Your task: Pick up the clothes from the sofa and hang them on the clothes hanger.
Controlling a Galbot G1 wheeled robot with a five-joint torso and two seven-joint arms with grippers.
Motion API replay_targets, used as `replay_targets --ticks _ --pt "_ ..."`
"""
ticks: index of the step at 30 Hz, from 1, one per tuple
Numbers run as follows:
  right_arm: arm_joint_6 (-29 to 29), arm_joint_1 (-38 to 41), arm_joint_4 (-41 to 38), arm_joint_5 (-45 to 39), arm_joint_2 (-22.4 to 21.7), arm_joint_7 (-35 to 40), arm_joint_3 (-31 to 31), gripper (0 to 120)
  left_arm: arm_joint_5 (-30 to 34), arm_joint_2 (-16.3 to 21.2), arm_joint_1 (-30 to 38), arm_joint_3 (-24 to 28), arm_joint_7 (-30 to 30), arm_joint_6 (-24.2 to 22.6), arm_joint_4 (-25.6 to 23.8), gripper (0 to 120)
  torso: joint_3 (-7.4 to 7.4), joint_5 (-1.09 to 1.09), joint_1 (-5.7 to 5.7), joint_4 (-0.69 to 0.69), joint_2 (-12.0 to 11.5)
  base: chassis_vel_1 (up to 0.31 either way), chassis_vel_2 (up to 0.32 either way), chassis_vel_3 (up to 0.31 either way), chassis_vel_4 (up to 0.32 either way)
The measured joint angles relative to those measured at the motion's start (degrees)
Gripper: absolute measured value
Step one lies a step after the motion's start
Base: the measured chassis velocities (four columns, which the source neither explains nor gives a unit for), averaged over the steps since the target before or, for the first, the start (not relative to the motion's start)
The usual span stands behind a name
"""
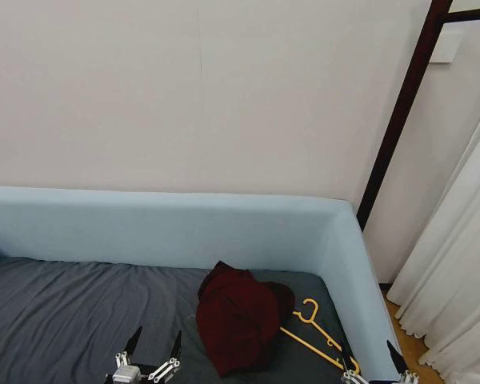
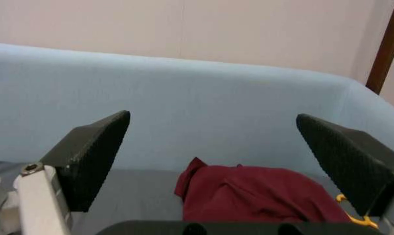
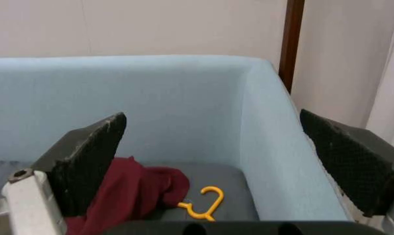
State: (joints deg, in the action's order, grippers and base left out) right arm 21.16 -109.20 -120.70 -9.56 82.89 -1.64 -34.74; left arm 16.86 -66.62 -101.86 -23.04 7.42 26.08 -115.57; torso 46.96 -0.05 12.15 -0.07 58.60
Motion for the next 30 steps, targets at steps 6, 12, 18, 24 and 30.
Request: replay_targets --ticks 6,12,18,24,30 --pt "-0.8 0.2 0.5 -0.5 -0.5 0.2 -0.3 100 -0.2 -1.3 0.5 0.4 0.1 -0.1 0.6 100 0.00 0.00 0.00 0.00 0.0 0.000 0.000 0.000 0.000" --pt "-6.1 1.3 0.8 -5.2 -5.5 2.0 1.4 100 -2.3 -1.7 0.6 0.2 0.5 0.5 2.3 100 0.00 0.01 0.00 -0.01 0.0 0.000 0.000 0.000 0.000" --pt "-12.3 4.9 1.3 -10.4 -15.1 3.6 2.6 100 -5.3 -4.3 -0.7 1.0 0.6 2.7 4.5 100 0.00 0.02 0.00 0.04 0.0 0.000 0.000 0.000 0.000" --pt "-20.4 11.4 3.3 -18.7 -24.7 4.2 6.1 100 -7.2 -6.8 -1.5 1.1 1.8 5.3 7.3 100 0.00 0.00 0.00 -0.01 0.0 0.000 0.000 0.000 0.000" --pt "-26.2 29.1 12.4 -24.5 -34.0 5.4 19.6 100 -8.6 -8.7 -3.6 0.5 2.1 6.8 7.1 100 0.01 0.04 0.00 0.02 0.0 0.000 0.000 0.000 0.000"
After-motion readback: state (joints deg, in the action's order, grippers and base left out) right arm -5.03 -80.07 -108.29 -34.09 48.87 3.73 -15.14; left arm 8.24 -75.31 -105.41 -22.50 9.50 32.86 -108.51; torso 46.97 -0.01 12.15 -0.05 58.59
